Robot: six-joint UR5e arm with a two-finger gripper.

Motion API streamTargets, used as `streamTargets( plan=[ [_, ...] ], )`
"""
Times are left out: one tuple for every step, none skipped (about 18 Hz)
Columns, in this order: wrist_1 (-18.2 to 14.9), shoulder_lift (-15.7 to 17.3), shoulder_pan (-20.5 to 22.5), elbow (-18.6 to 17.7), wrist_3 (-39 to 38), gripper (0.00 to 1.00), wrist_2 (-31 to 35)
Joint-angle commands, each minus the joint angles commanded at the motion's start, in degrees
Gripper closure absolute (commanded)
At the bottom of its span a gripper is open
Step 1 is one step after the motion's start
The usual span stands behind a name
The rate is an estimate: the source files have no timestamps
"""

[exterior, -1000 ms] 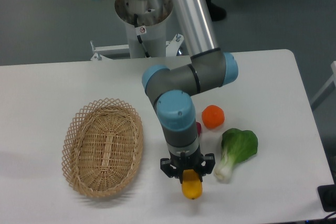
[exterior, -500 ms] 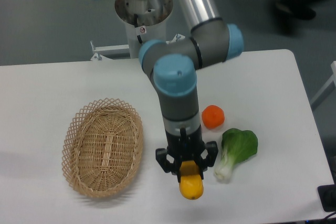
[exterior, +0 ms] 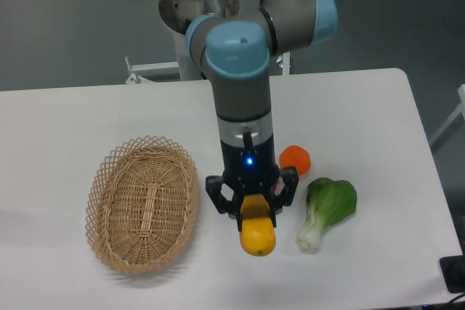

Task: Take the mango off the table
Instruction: 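Lift the gripped mango up off the table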

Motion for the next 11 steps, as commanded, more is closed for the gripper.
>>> streamTargets(
  plan=[
    [0.1,0.9,0.0,-1.0,0.8,0.58,-0.6],
    [0.1,1.6,0.1,-2.0,2.2,0.58,-1.1],
    [0.0,2.2,0.2,-2.6,4.0,0.58,-1.2],
    [0.0,2.5,0.4,-3.4,4.9,0.58,-1.3],
    [0.0,2.7,0.4,-4.0,5.2,0.58,-1.4],
    [0.0,3.2,0.4,-4.1,5.2,0.58,-1.5],
    [0.0,3.2,0.5,-4.1,5.3,0.58,-1.5],
    [0.0,3.2,0.5,-4.0,5.3,0.58,-1.5],
    [0.0,3.2,0.5,-4.1,5.3,0.58,-1.5],
    [0.0,3.3,0.4,-4.0,5.5,0.58,-1.5],
    [0.0,3.2,0.5,-4.0,5.8,0.58,-1.5]
  ],
)
